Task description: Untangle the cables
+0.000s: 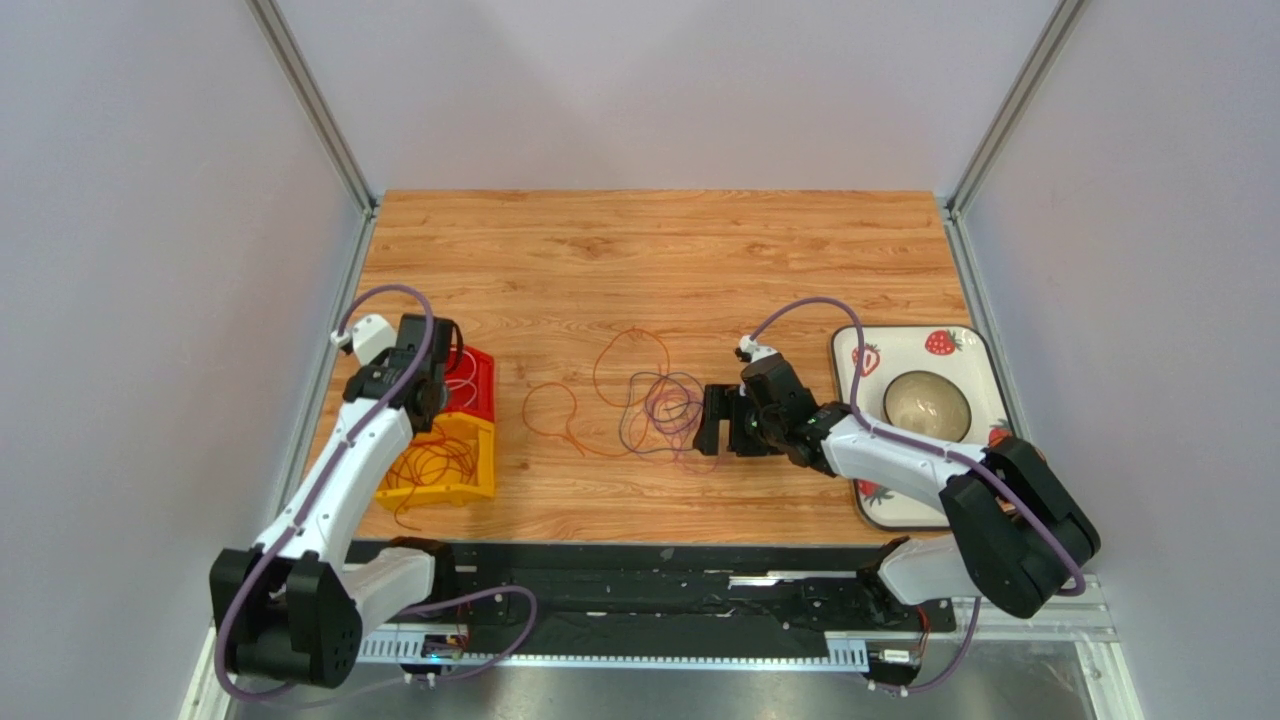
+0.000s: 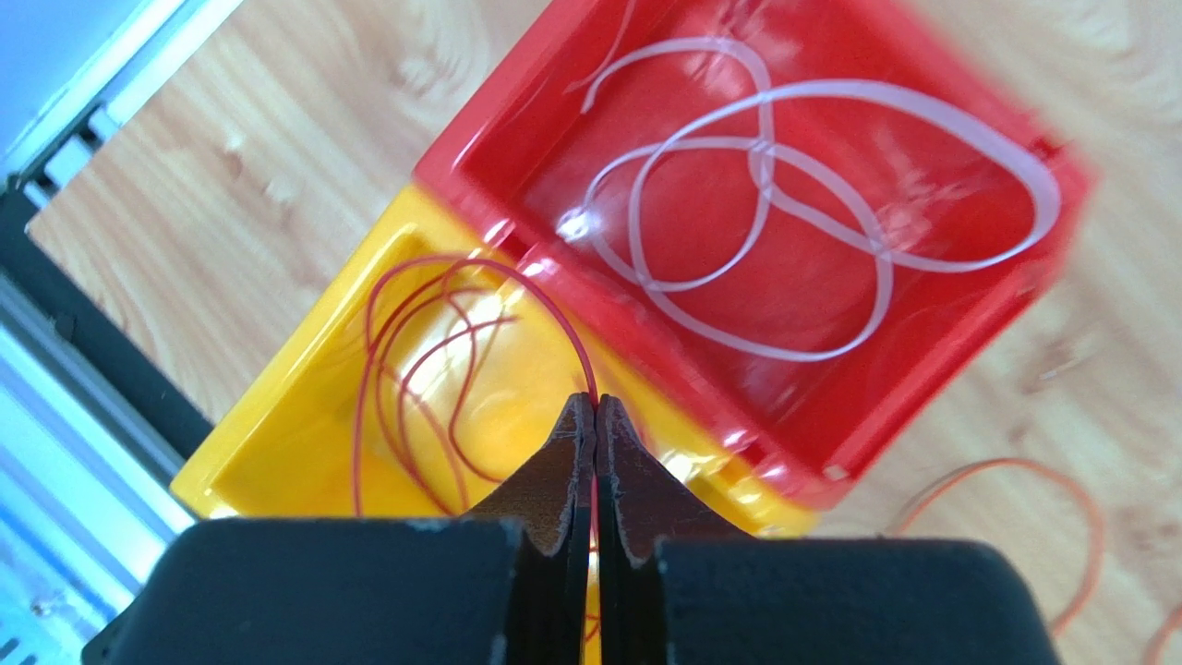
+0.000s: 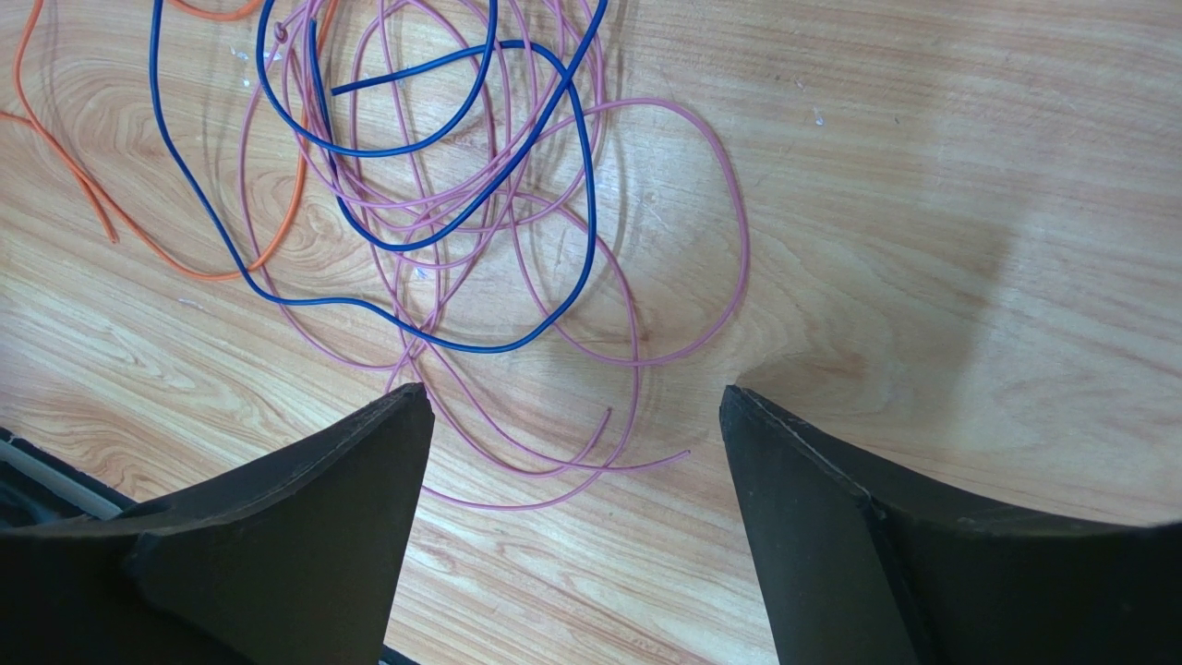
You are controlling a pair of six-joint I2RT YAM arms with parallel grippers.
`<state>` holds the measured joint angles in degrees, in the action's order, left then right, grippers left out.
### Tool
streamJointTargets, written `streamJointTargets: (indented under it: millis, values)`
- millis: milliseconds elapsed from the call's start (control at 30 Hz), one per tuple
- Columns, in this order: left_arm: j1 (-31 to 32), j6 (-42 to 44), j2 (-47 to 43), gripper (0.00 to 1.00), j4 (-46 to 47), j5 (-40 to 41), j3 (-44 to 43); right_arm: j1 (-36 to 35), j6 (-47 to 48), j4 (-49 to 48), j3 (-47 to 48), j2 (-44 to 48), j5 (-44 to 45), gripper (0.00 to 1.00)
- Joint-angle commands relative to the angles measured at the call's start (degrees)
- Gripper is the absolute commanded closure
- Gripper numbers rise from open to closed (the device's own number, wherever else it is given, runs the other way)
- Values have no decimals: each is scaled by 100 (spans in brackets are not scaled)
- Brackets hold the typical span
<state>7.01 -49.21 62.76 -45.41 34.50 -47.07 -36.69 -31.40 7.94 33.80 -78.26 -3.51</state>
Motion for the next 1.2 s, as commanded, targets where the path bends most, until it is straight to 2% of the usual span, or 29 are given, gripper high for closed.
streamJointTargets:
  millis: [0,167,400,567,667,767,867,1167]
  values:
    - [-33,-150,-378,100,-39,-171,653,-5,46,164,-32,-120,-89,16]
    - [-33,-238,-353,100,366,-629,1050,-14,55,172,-14,-155,-106,16]
    - [-33,-221,402,100,445,-620,726,-14,55,190,-5,-181,-89,16]
    - [-33,95,983,100,629,-822,261,-14,55,199,4,-172,-80,16]
    - [-33,218,835,94,665,-875,137,-14,46,208,4,-181,-71,16]
    - [-33,376,562,80,551,-805,49,-5,37,207,4,-181,-71,16]
    - [-33,552,299,74,419,-796,-4,-14,46,207,-5,-172,-71,16]
    - [-33,623,-229,62,182,-892,75,-14,46,190,-14,-146,-71,16]
